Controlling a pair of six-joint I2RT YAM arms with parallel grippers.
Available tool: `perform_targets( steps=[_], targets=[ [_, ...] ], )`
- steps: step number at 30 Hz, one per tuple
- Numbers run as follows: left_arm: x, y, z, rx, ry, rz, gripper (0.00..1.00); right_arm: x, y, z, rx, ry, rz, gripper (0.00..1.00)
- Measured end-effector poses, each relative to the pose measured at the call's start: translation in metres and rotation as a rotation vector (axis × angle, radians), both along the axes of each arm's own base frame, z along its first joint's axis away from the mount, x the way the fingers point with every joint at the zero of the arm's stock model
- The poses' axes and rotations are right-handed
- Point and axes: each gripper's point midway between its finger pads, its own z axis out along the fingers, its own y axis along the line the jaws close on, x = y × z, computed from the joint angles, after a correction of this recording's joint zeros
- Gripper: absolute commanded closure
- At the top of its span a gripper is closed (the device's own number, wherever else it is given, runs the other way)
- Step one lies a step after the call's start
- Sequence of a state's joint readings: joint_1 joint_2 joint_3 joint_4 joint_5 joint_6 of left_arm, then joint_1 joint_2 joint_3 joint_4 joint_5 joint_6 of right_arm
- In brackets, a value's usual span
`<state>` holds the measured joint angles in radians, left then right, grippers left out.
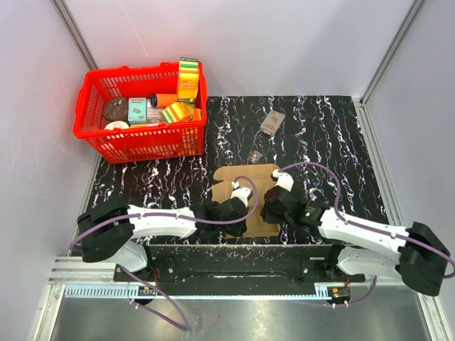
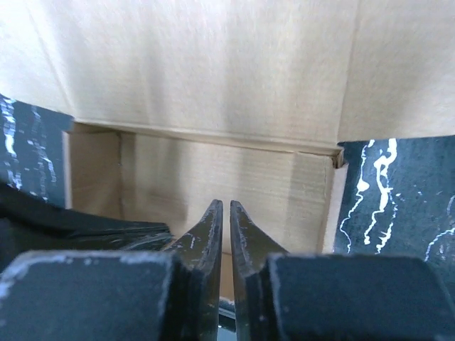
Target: Fold the paper box
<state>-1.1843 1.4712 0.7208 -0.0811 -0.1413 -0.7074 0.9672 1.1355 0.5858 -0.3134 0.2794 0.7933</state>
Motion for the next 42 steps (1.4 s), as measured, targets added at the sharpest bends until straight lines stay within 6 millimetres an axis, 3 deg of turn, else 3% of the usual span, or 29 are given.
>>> perform_targets(
  steps=[9, 17, 24, 31, 35, 39, 42],
  targets=[
    [-0.007, 0.002, -0.019, 0.045, 0.047, -0.023, 1.0, 0.015, -0.013, 0.069, 0.093, -0.175, -0.064, 0.79],
    [-0.007, 0.004, -0.027, 0.067, 0.06, -0.01, 1.0, 0.019, -0.033, 0.087, 0.05, -0.235, -0.106, 0.69],
    [0.006, 0.015, -0.028, 0.049, 0.075, 0.064, 1.0, 0.028, -0.036, 0.109, 0.024, -0.282, -0.122, 0.6],
    [0.027, 0.047, -0.028, 0.044, 0.075, 0.17, 1.0, 0.04, -0.035, 0.121, -0.02, -0.298, -0.14, 0.52],
    [0.035, 0.064, -0.029, 0.052, 0.07, 0.214, 1.0, 0.062, -0.047, 0.122, -0.026, -0.257, -0.199, 0.49],
    [0.037, 0.078, -0.029, 0.068, 0.065, 0.237, 1.0, 0.092, -0.064, 0.102, -0.068, -0.17, -0.25, 0.44],
    [0.037, 0.086, -0.028, 0.077, 0.062, 0.248, 1.0, 0.107, -0.06, 0.084, -0.073, -0.086, -0.226, 0.41]
  ],
)
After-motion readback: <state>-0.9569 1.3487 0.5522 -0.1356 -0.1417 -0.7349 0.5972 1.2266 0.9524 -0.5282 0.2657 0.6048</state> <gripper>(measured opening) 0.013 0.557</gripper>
